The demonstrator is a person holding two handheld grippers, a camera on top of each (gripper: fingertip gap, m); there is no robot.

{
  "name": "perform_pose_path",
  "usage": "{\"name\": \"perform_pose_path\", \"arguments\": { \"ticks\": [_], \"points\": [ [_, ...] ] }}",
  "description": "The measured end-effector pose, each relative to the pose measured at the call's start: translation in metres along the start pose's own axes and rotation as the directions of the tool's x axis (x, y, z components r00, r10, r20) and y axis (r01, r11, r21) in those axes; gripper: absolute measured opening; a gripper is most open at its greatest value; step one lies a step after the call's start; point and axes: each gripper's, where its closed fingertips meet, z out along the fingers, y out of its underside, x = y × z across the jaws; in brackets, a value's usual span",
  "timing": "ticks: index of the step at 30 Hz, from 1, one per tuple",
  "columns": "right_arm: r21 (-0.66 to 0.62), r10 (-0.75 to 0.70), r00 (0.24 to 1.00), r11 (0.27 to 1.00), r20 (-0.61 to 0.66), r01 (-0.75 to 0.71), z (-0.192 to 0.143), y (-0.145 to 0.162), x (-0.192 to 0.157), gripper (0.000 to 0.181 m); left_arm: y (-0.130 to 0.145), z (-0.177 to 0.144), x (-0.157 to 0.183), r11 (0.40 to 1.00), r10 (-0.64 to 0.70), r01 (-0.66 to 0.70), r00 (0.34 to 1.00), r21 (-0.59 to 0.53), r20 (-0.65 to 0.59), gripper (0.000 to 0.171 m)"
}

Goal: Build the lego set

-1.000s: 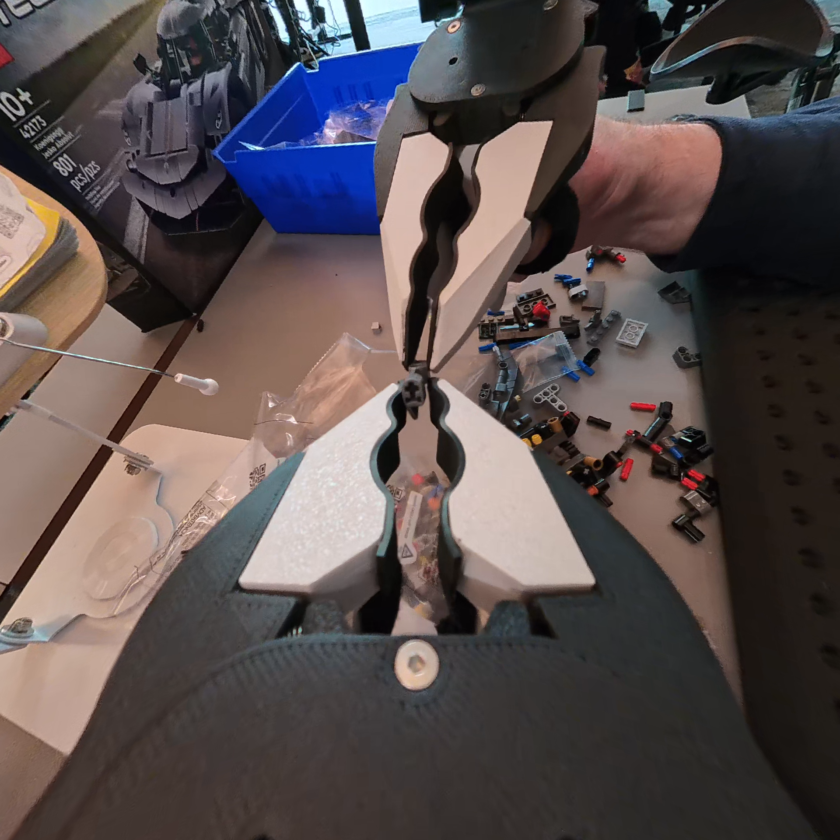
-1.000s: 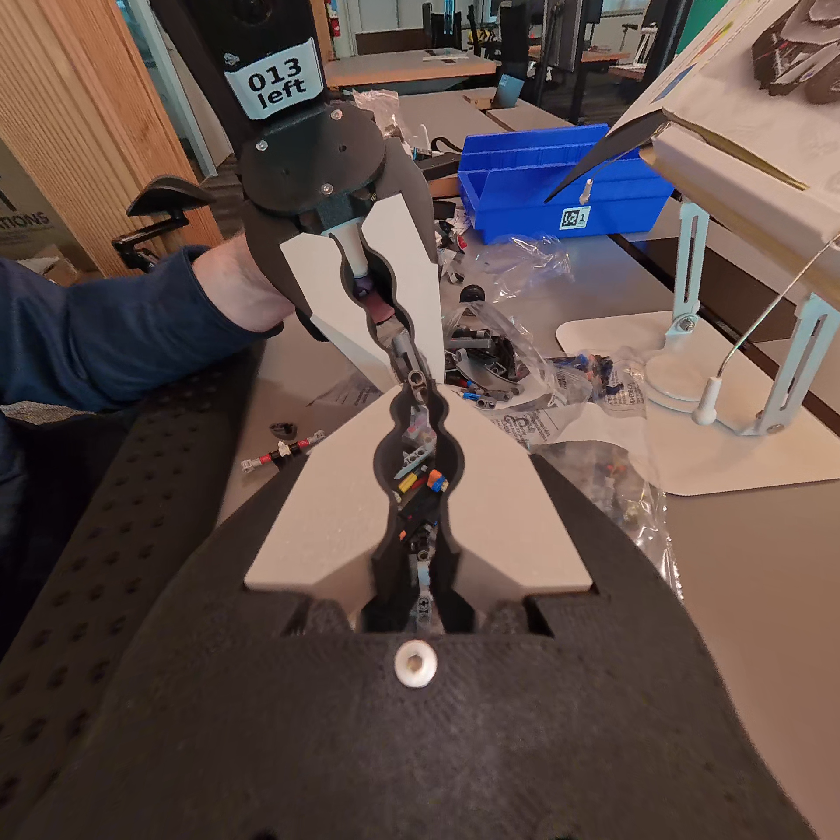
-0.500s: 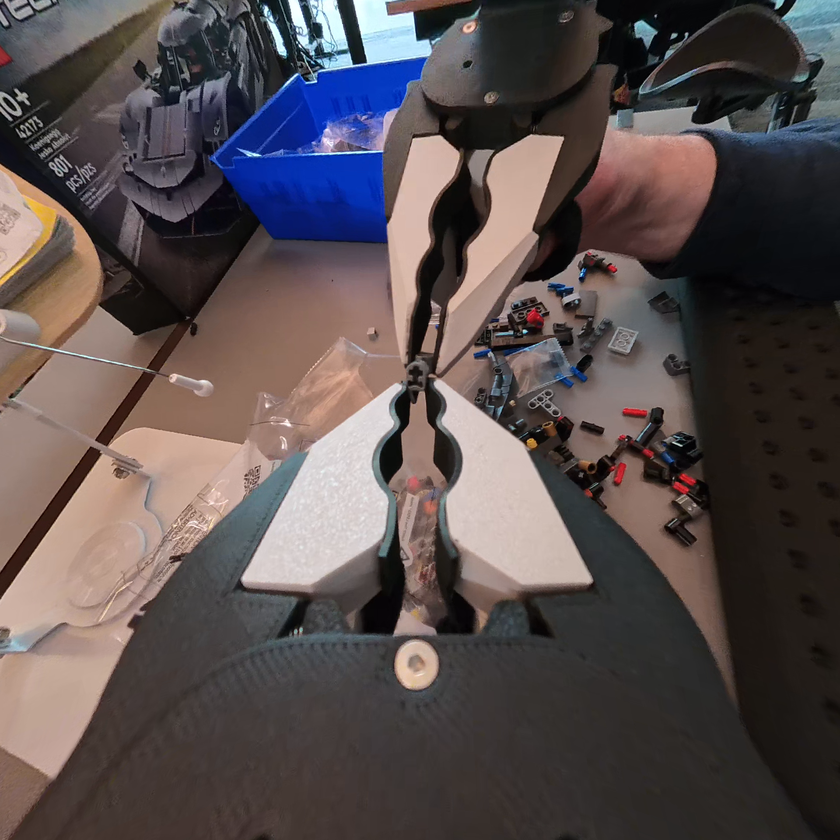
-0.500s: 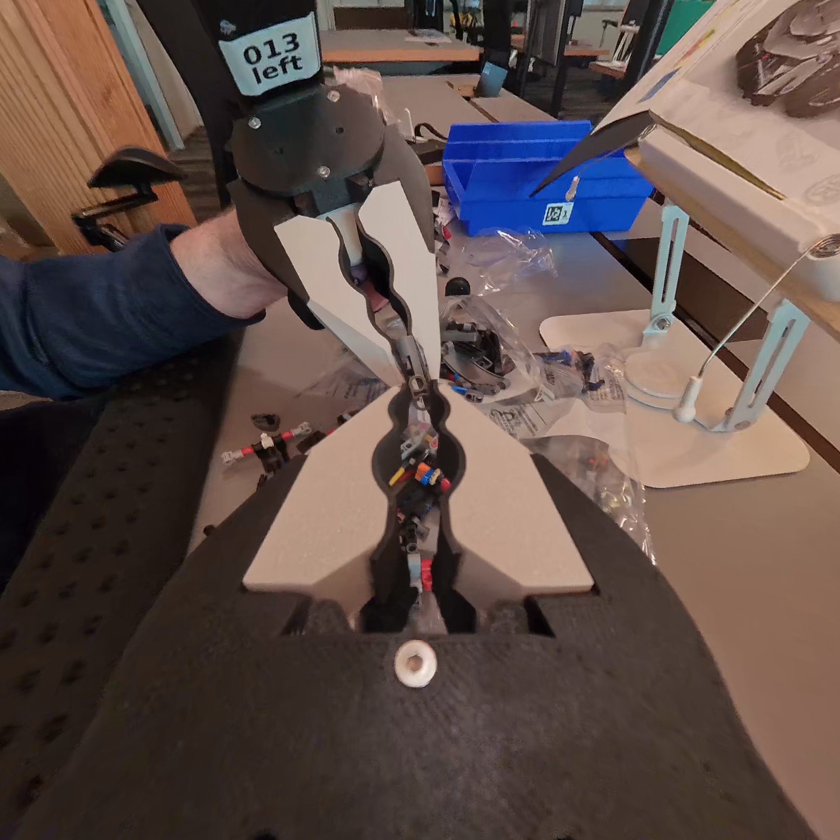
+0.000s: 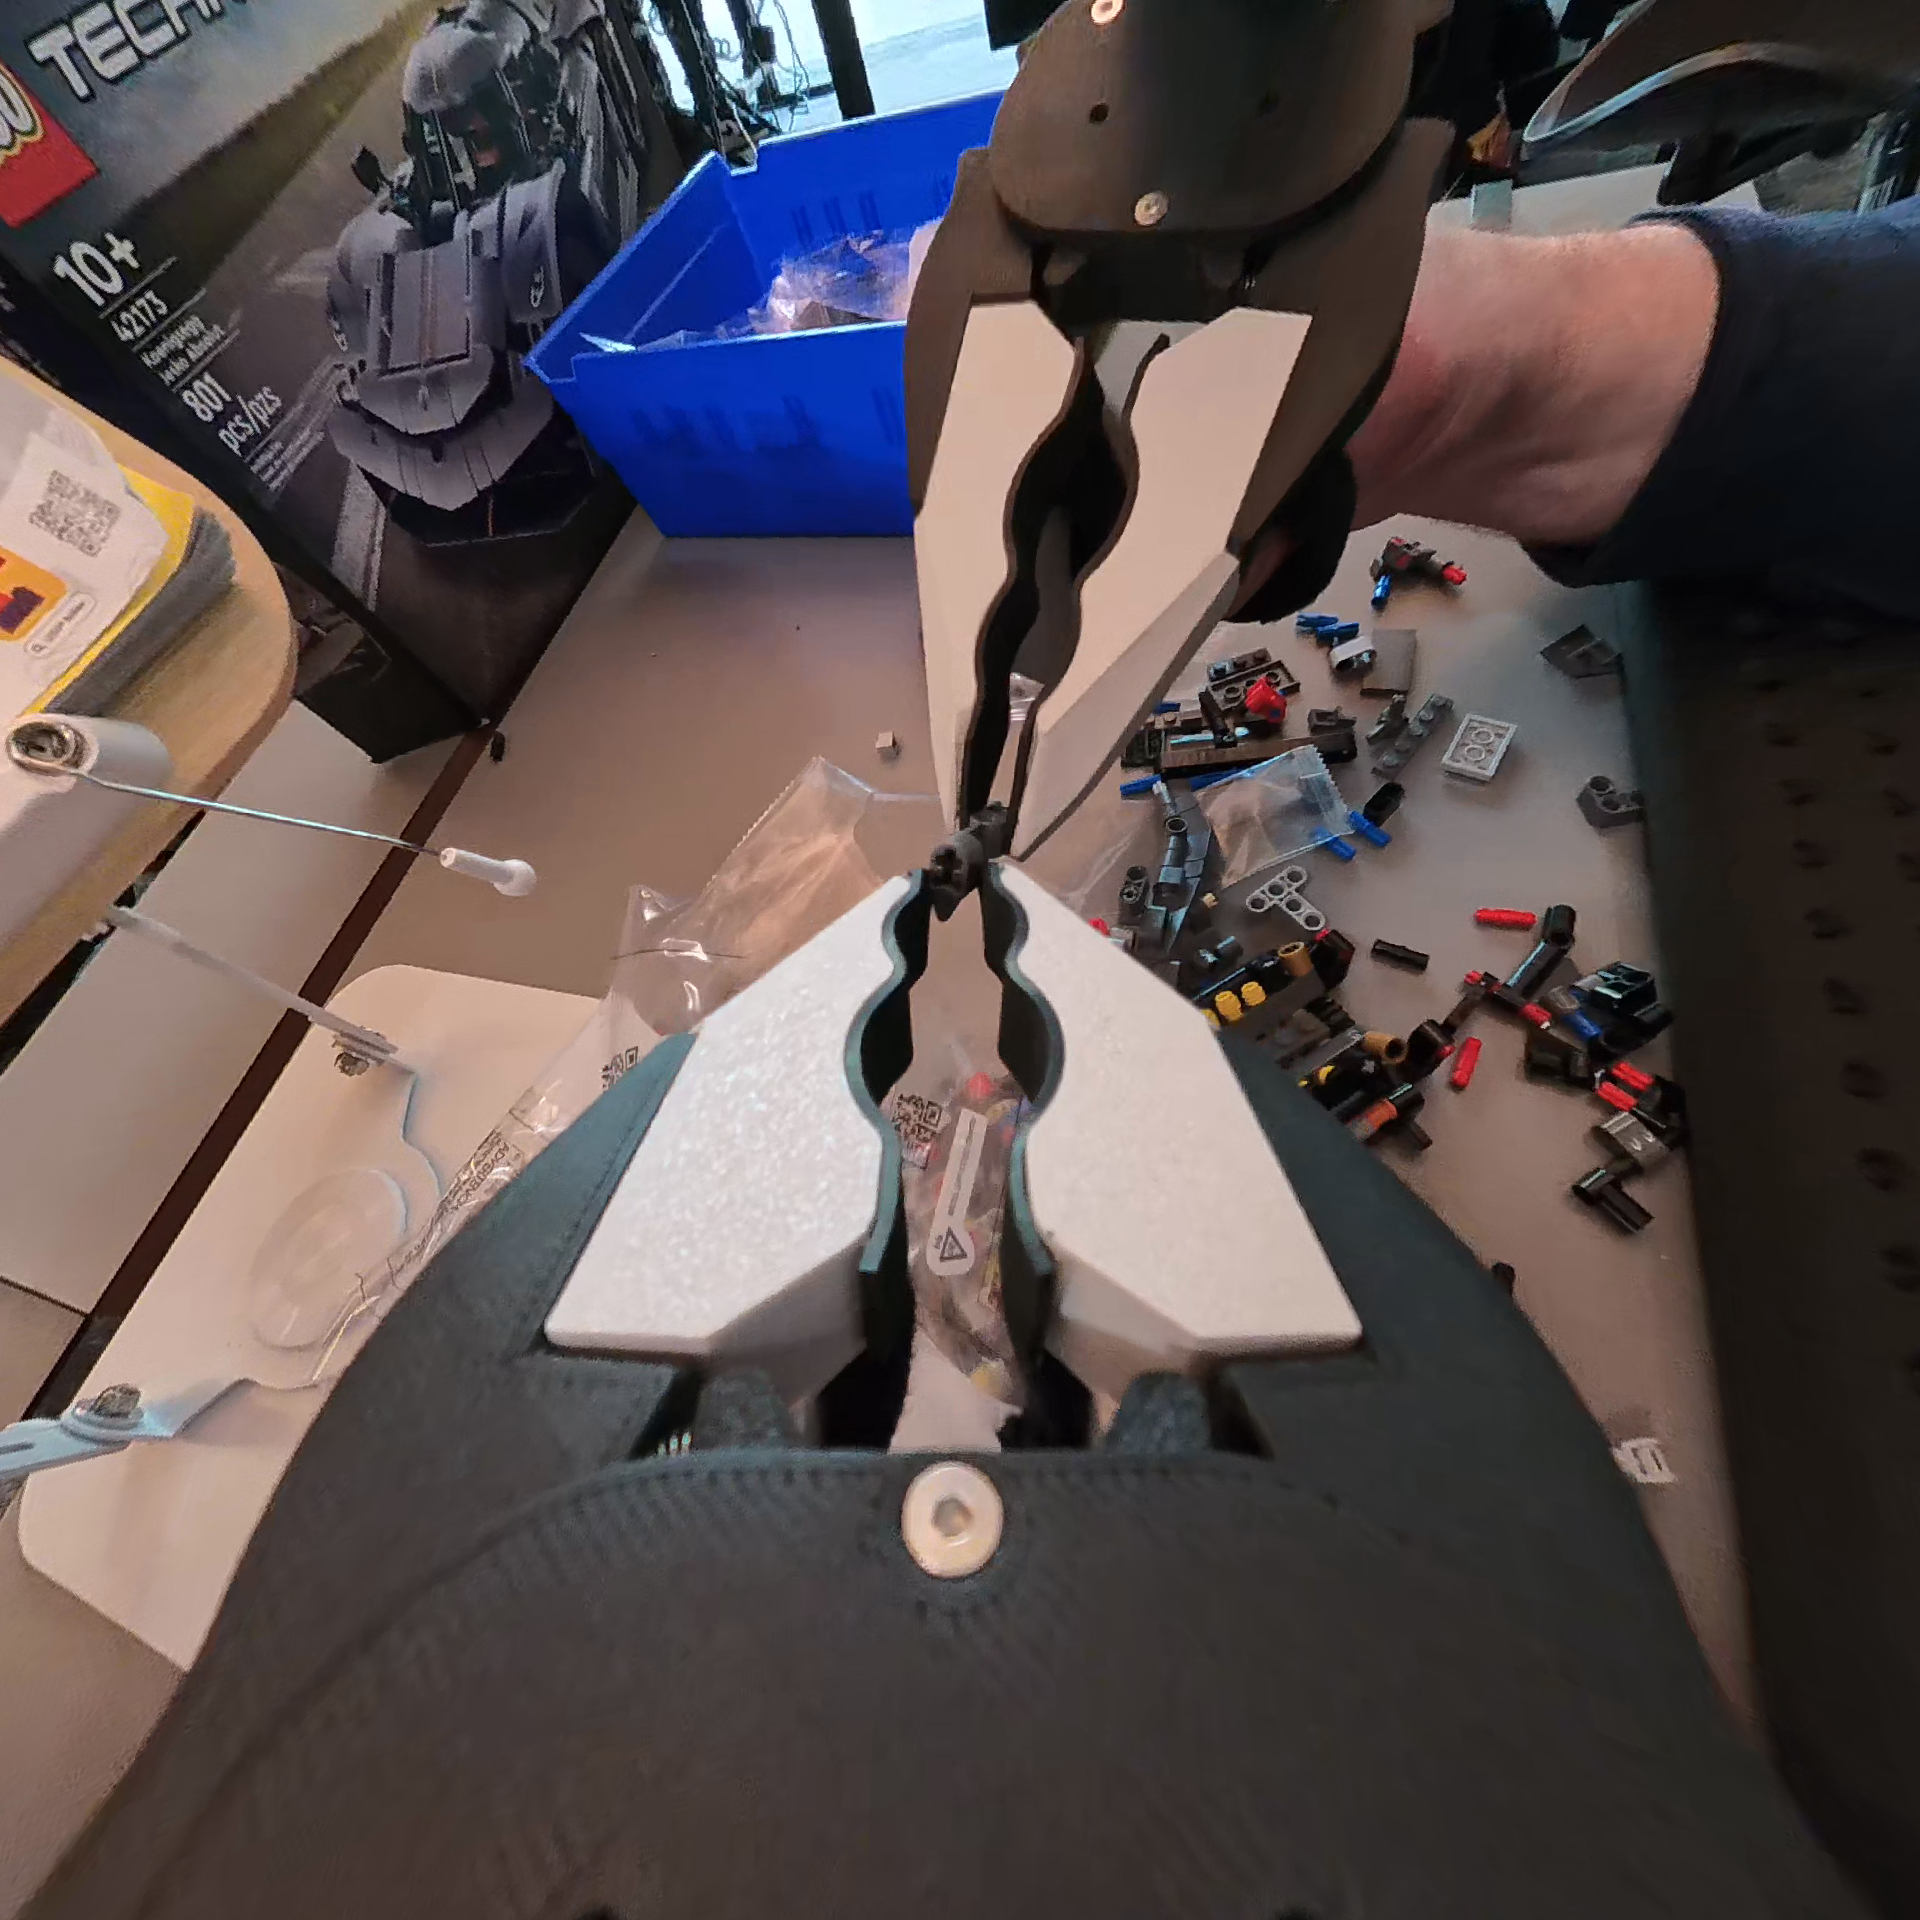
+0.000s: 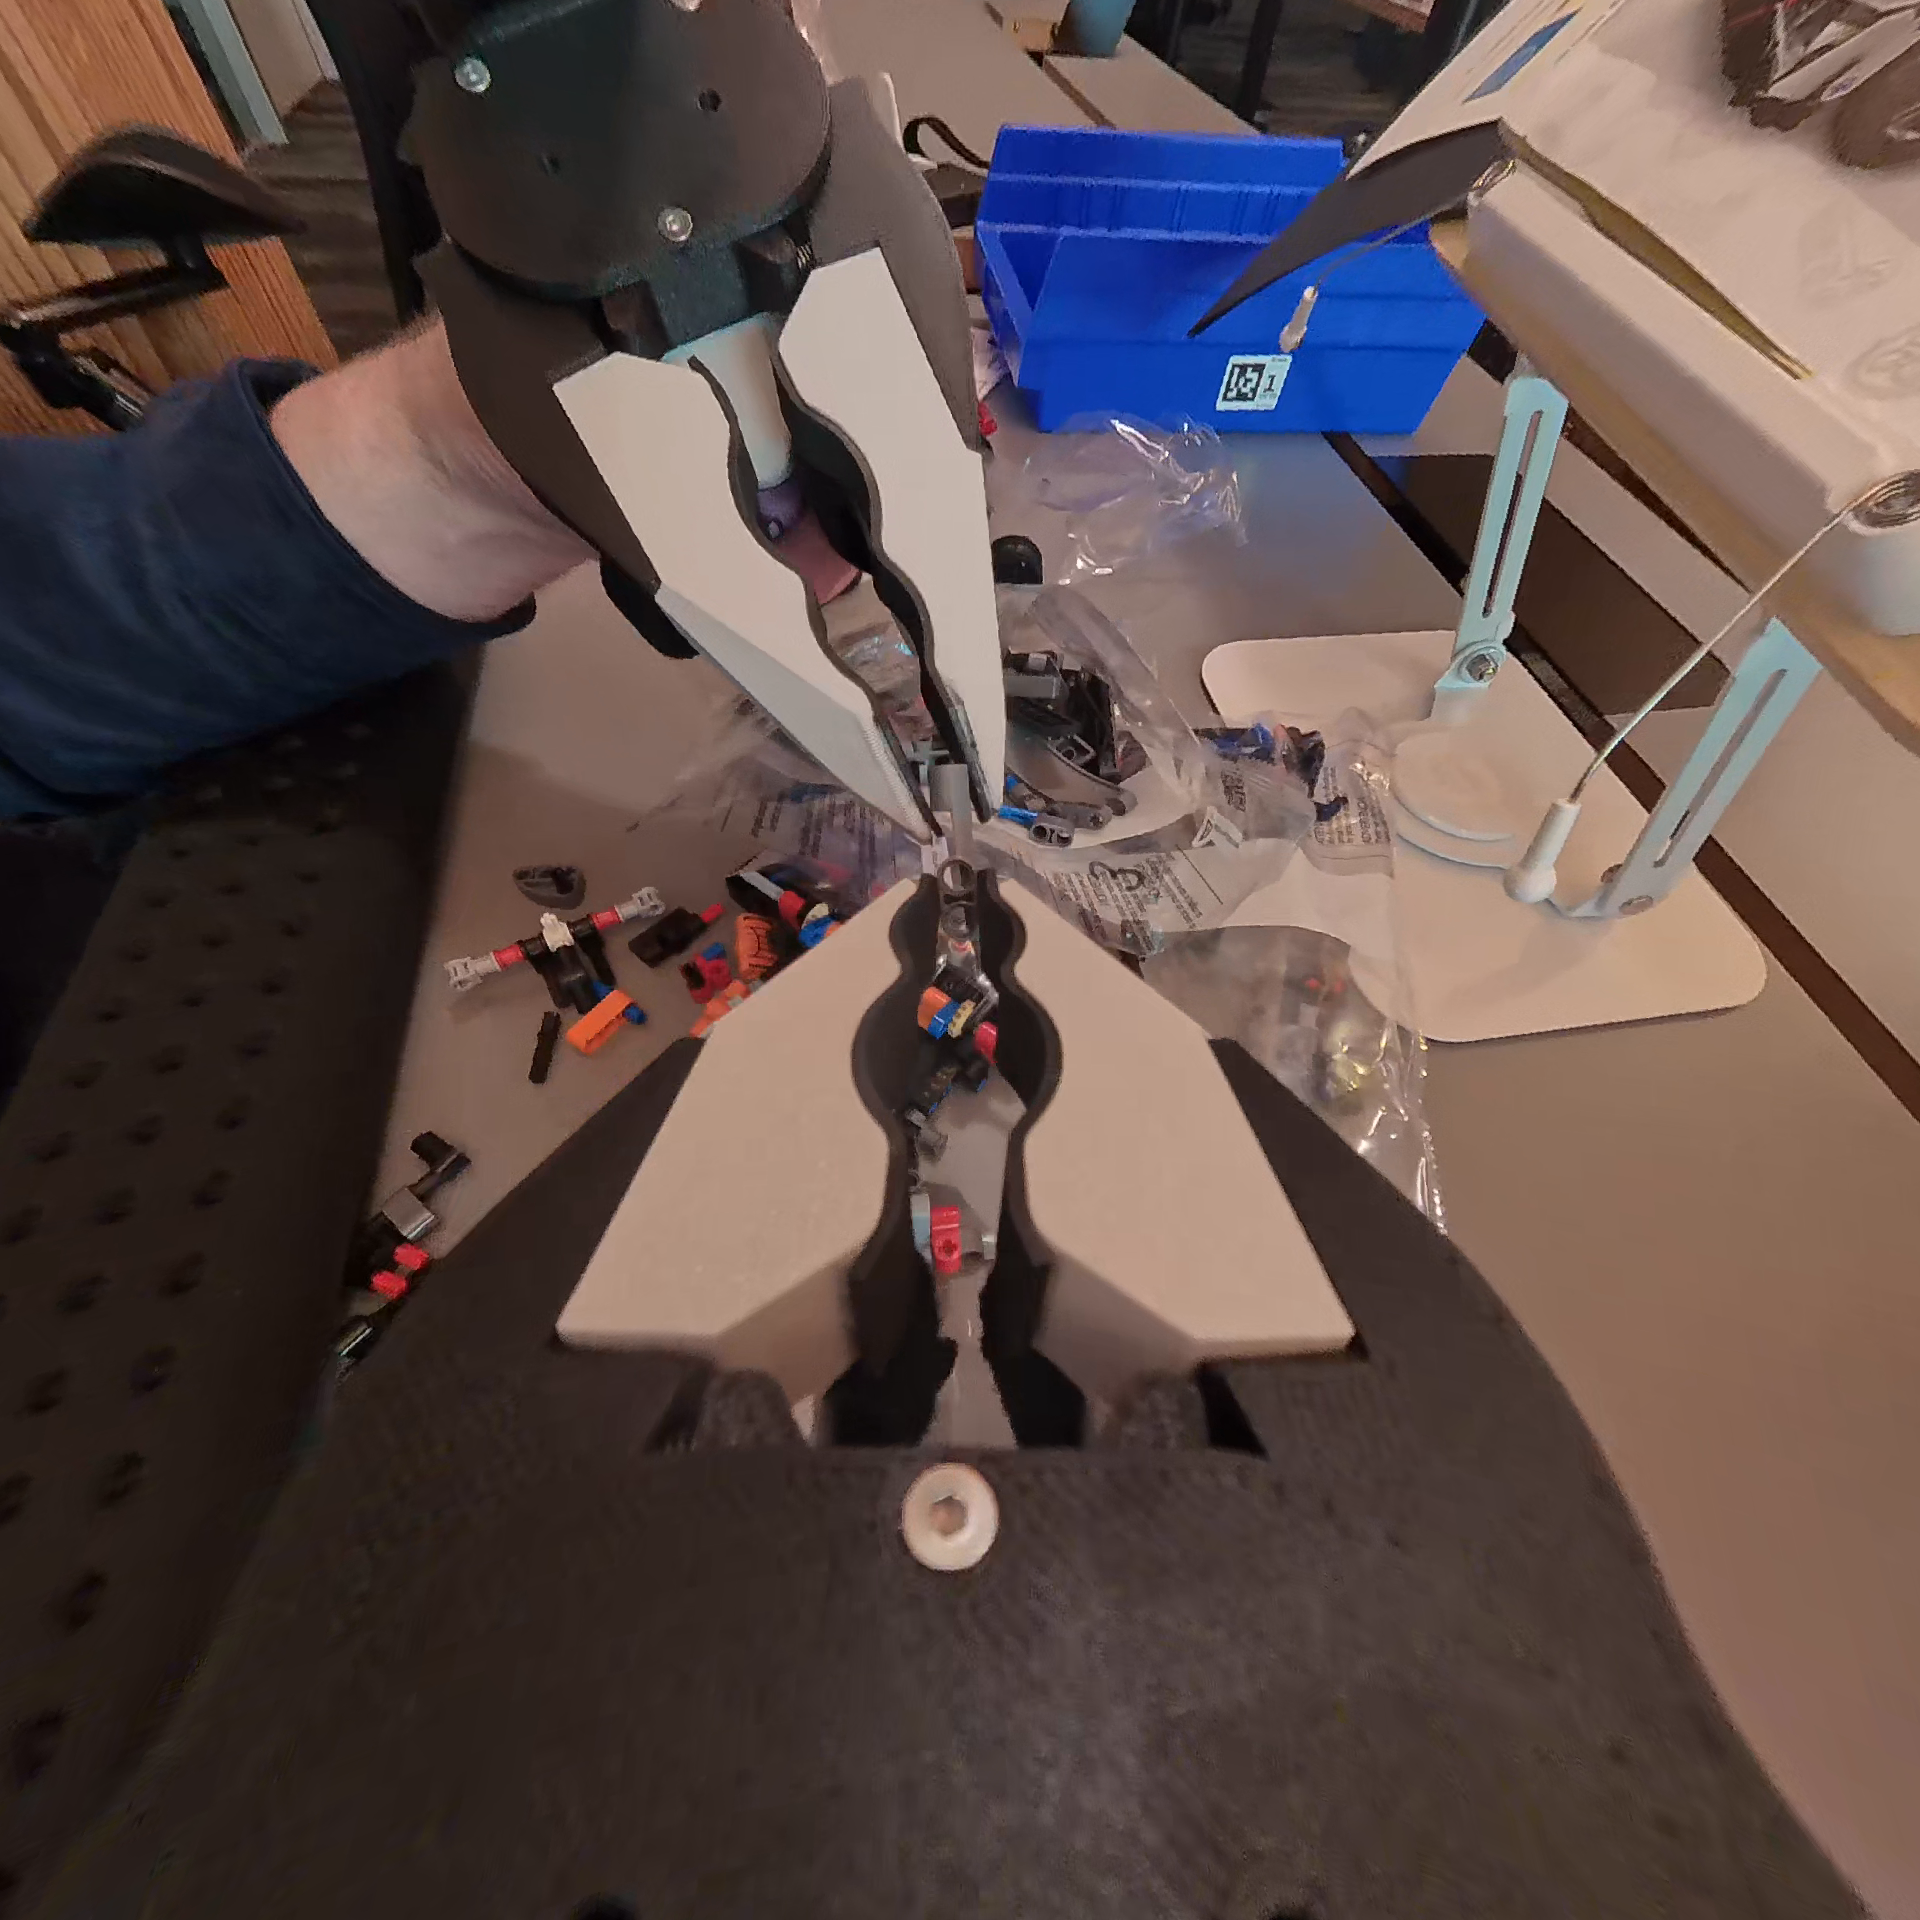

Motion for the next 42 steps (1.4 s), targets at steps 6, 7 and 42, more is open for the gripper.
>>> {"name": "perform_pose_path", "arguments": {
  "ticks": [6,7,42],
  "points": [
    [-0.020,0.029,0.999,0.999,0.018,-0.029,0.000,0.006,0.001,0.004,0.000,-0.004,-0.004,1.000,-0.018,0.018,1.000,0.003,0.014,0.014],
    [-0.027,0.026,1.000,0.999,0.017,-0.026,0.000,0.008,0.001,0.004,-0.001,-0.003,-0.003,1.000,-0.012,0.012,1.000,0.001,0.008,0.014],
    [0.013,-0.009,0.997,1.000,0.080,0.008,-0.005,-0.002,-0.013,0.004,-0.010,-0.008,0.012,0.995,-0.062,0.071,0.990,0.066,-0.129,0.004]
  ]
}}
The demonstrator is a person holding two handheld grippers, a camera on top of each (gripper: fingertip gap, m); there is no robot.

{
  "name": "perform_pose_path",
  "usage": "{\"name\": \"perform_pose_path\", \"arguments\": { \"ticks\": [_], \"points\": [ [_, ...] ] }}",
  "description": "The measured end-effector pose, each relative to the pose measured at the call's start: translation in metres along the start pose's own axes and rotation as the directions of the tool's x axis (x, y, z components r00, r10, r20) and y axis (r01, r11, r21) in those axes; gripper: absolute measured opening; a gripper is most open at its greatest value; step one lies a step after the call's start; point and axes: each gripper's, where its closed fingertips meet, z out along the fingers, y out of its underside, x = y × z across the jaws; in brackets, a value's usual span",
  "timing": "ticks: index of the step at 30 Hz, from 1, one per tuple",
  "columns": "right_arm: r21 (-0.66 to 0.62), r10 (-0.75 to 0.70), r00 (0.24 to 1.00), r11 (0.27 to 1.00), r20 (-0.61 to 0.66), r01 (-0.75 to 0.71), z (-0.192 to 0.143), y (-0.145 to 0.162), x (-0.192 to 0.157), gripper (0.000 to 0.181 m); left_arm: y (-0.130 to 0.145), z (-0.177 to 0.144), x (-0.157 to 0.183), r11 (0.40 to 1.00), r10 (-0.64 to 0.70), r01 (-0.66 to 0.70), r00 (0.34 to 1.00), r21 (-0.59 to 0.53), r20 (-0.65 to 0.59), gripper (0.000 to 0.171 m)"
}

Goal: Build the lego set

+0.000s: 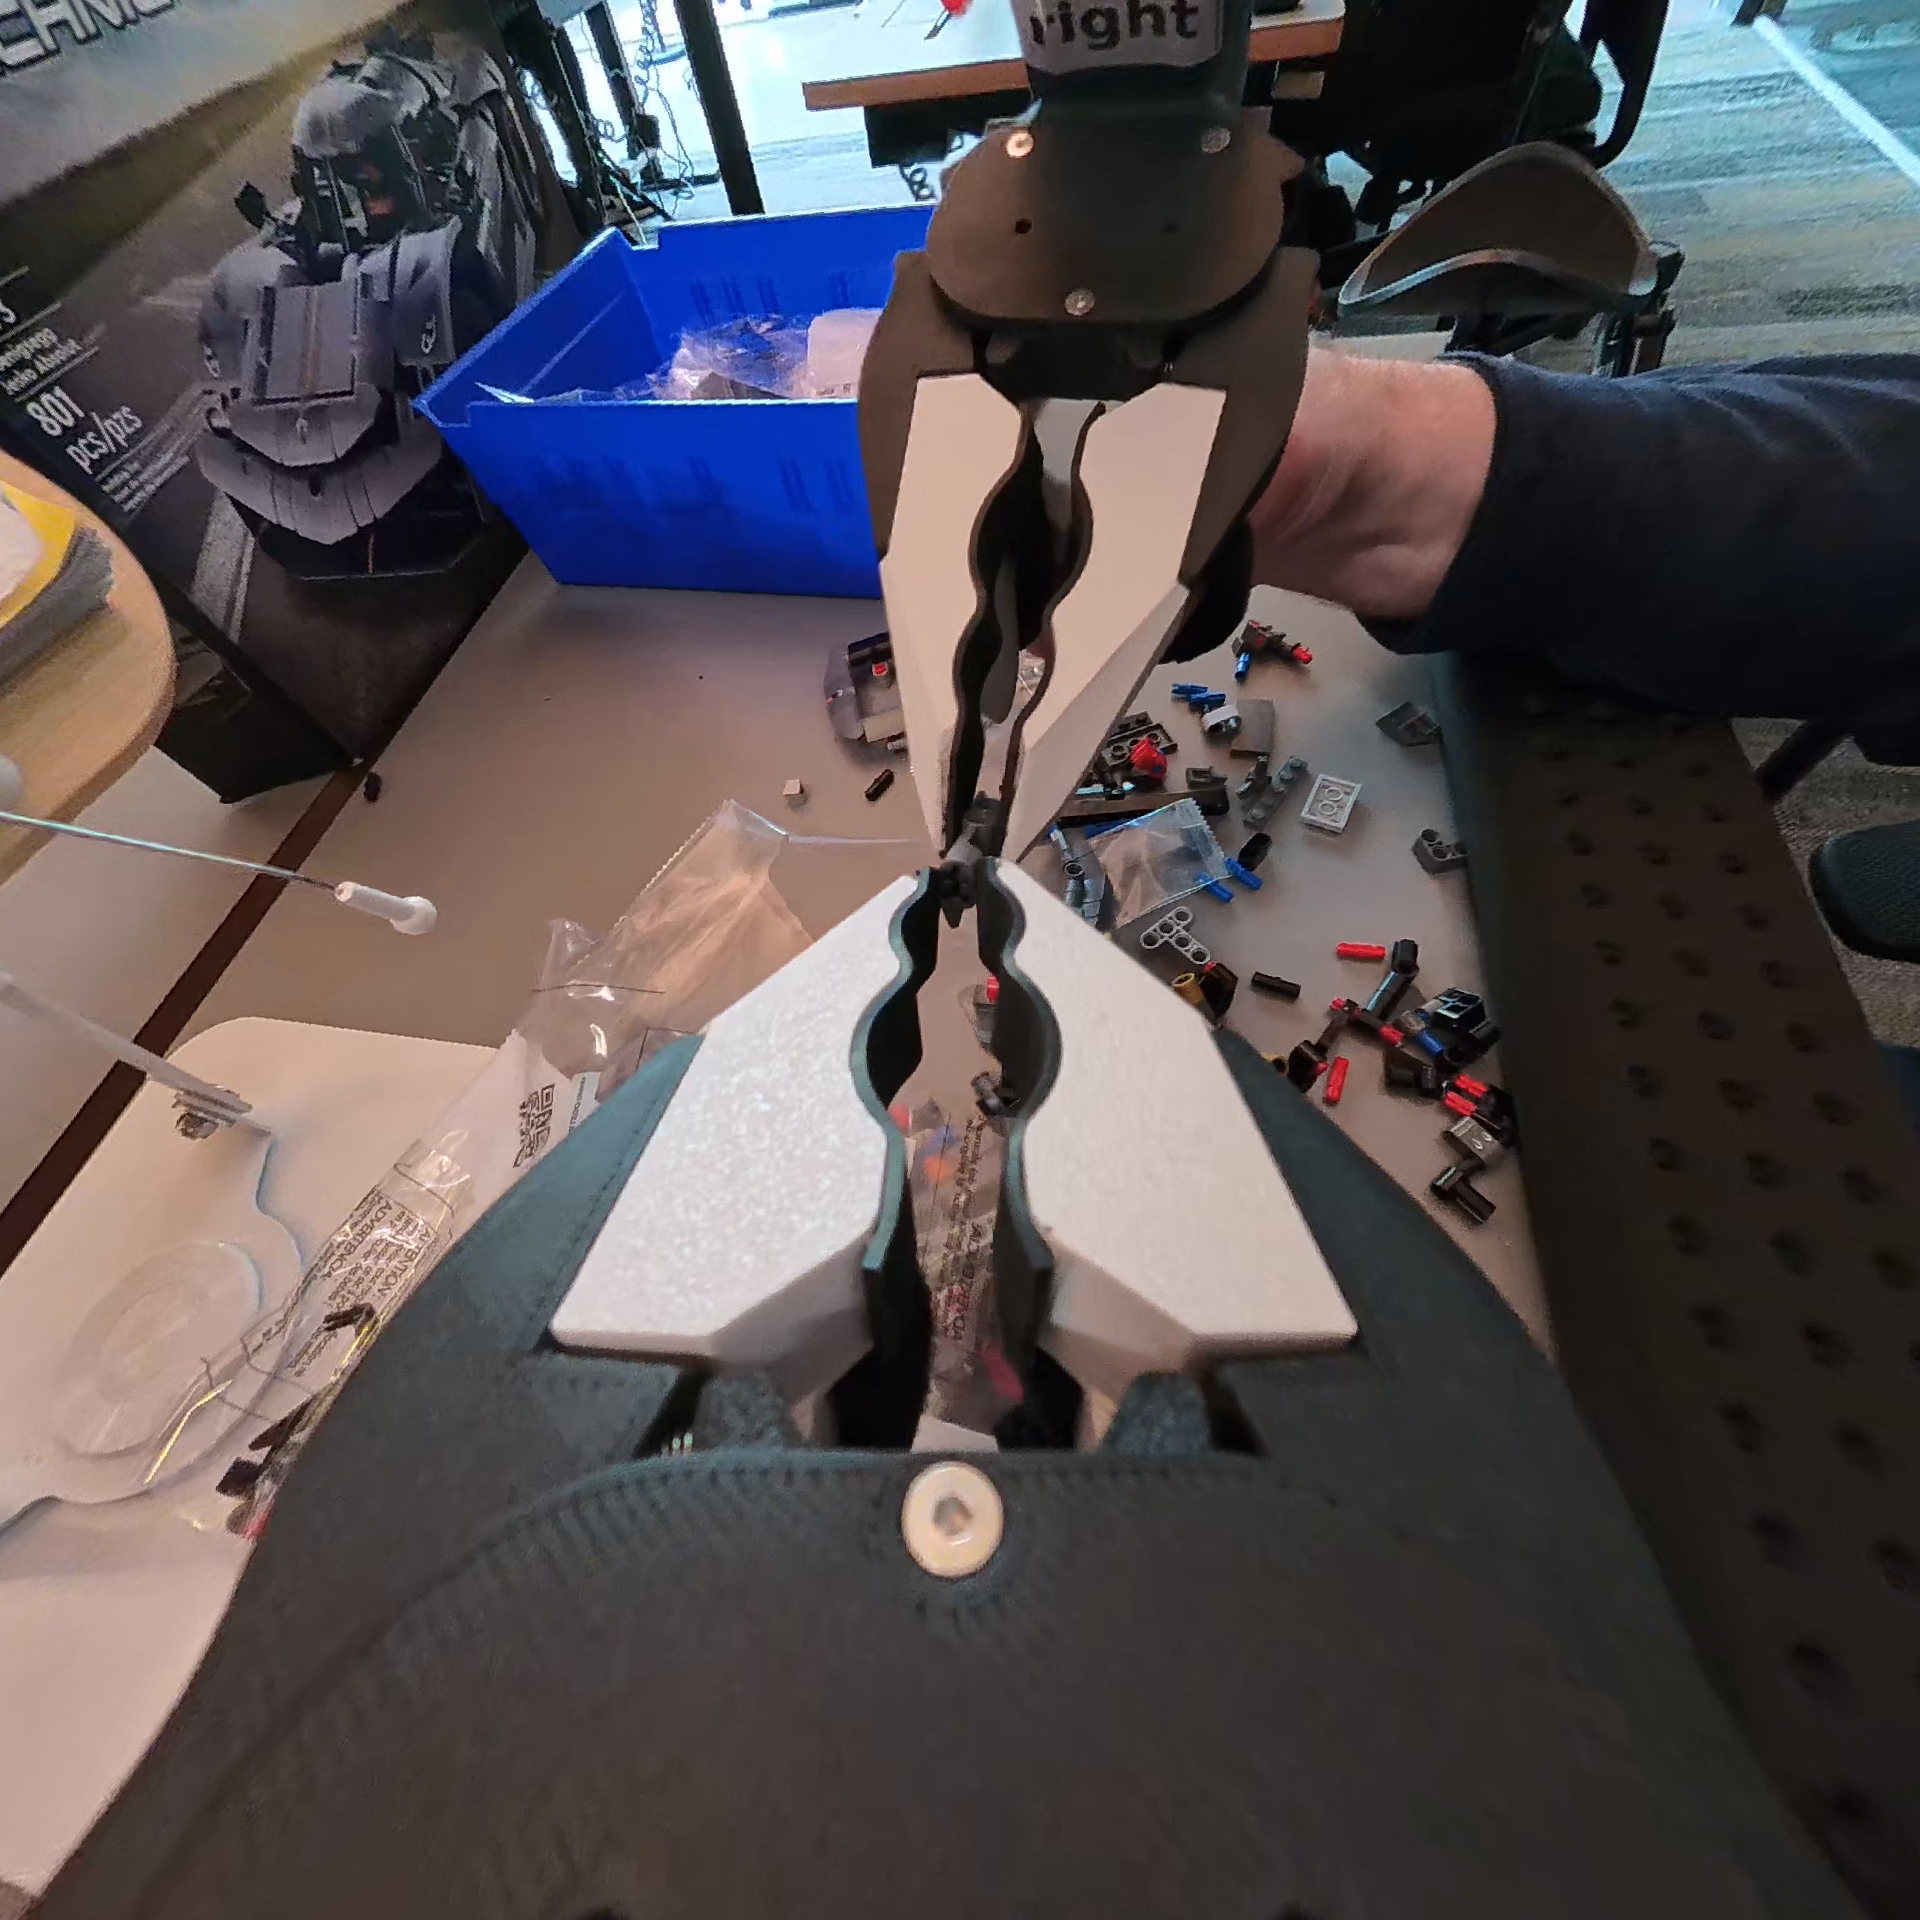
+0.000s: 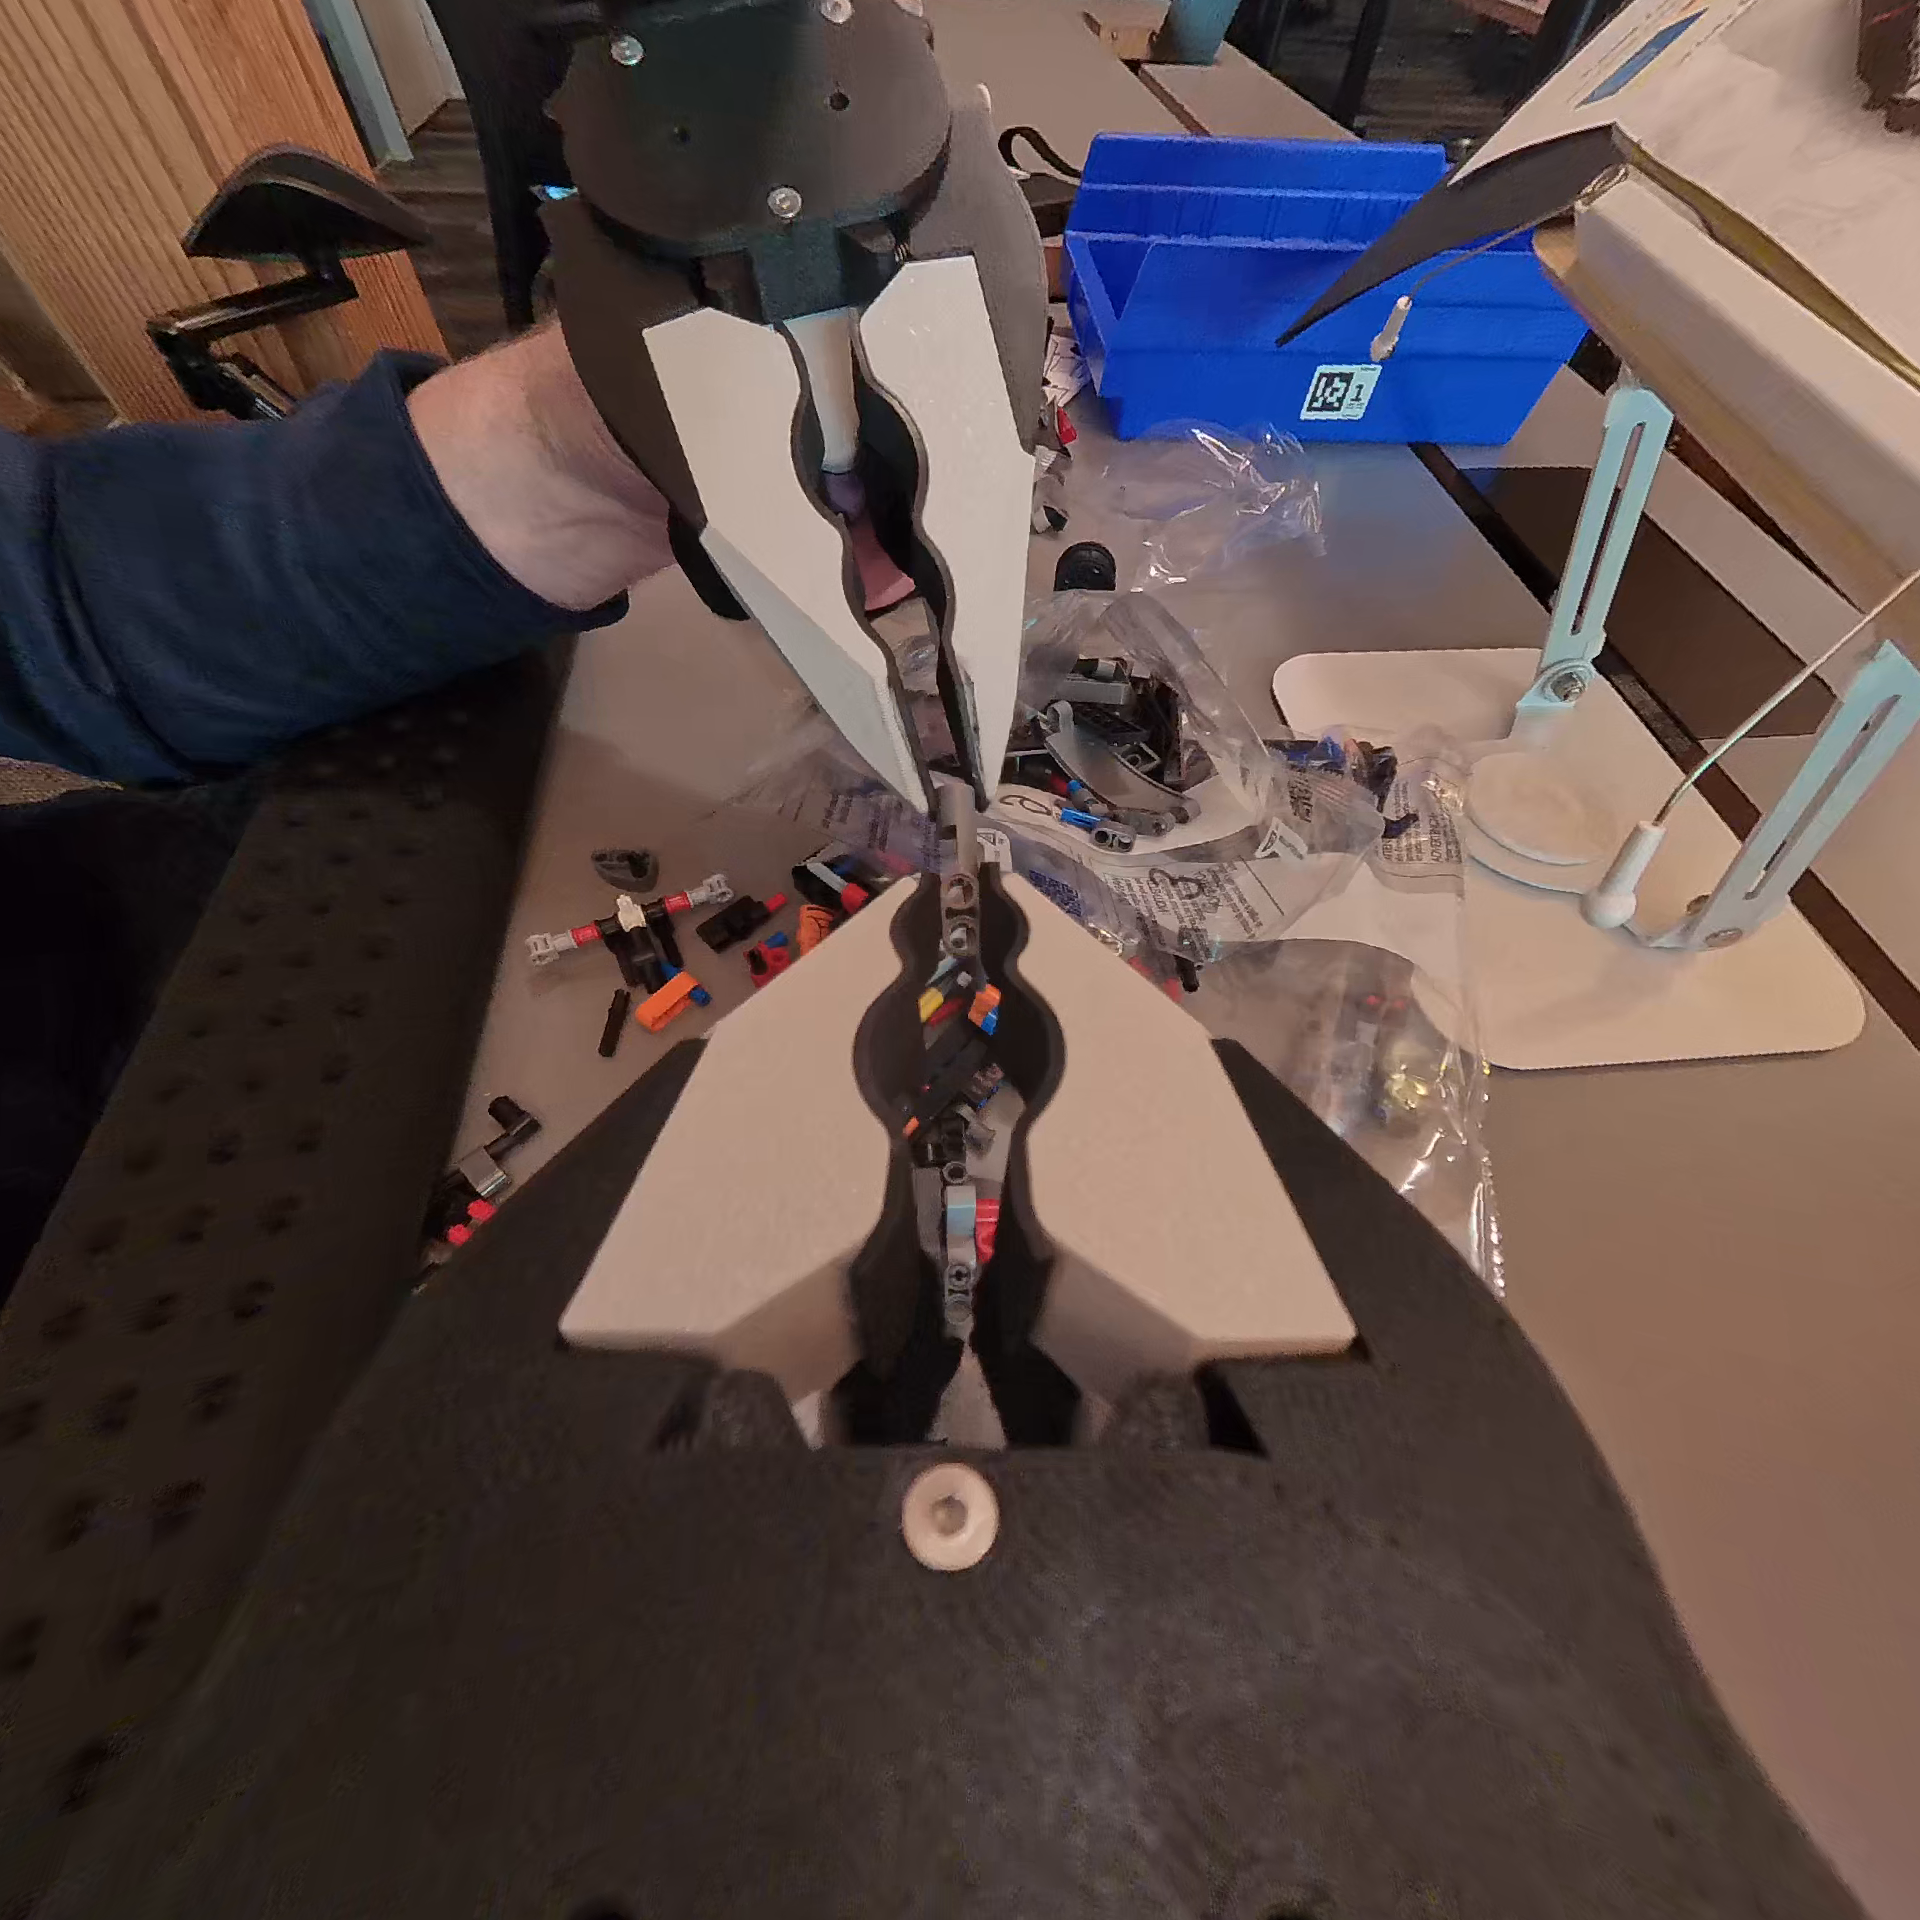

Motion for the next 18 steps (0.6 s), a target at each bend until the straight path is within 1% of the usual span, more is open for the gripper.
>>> {"name": "perform_pose_path", "arguments": {
  "ticks": [3,4,5,6,7,8,9,10,12,14,16,18],
  "points": [
    [0.002,0.002,1.000,1.000,0.001,-0.002,-0.001,-0.001,0.000,0.004,0.001,0.000,-0.002,1.000,-0.016,0.016,1.000,0.005,-0.001,0.004],
    [-0.011,0.004,1.000,1.000,-0.011,-0.004,-0.001,0.002,0.002,0.004,0.001,-0.005,-0.010,1.000,-0.026,0.026,0.999,0.009,0.042,0.000],
    [-0.058,0.003,0.999,0.998,-0.045,-0.006,-0.003,0.011,0.008,0.004,-0.001,-0.018,-0.020,0.998,-0.051,0.048,0.996,0.039,0.077,0.000],
    [-0.100,0.003,0.997,0.995,-0.079,-0.011,-0.008,0.022,0.016,0.004,-0.006,-0.036,-0.030,0.991,-0.092,0.082,0.991,0.103,0.095,0.000],
    [-0.063,0.034,0.996,0.997,-0.077,-0.039,-0.015,0.021,0.019,0.004,-0.010,-0.054,-0.038,0.980,-0.124,0.104,0.986,0.168,0.108,0.000],
    [0.015,0.070,0.996,0.997,-0.048,-0.070,-0.022,0.011,0.017,0.004,-0.012,-0.067,-0.043,0.969,-0.150,0.122,0.982,0.215,0.118,0.000],
    [0.065,0.085,0.996,0.994,-0.023,-0.083,-0.027,0.002,0.015,0.004,-0.013,-0.074,-0.046,0.959,-0.170,0.137,0.978,0.246,0.119,0.000],
    [0.077,0.087,0.996,0.993,-0.013,-0.086,-0.028,-0.003,0.014,0.004,-0.011,-0.075,-0.049,0.954,-0.189,0.153,0.974,0.259,0.123,0.000],
    [0.047,0.080,0.996,0.996,-0.031,-0.078,-0.021,0.001,0.015,0.004,-0.005,-0.067,-0.051,0.961,-0.198,0.165,0.971,0.220,0.136,0.000],
    [-0.038,0.069,0.995,0.997,-0.067,-0.072,-0.010,0.017,0.020,0.004,-0.003,-0.058,-0.053,0.972,-0.185,0.154,0.968,0.180,0.170,0.000],
    [-0.128,0.055,0.993,0.989,-0.105,-0.069,0.000,0.034,0.026,0.004,-0.005,-0.051,-0.052,0.975,-0.178,0.150,0.968,0.164,0.176,0.000],
    [-0.165,0.046,0.991,0.984,-0.129,-0.067,0.008,0.039,0.029,0.004,-0.007,-0.045,-0.050,0.978,-0.167,0.141,0.970,0.152,0.174,0.000]
  ]
}}
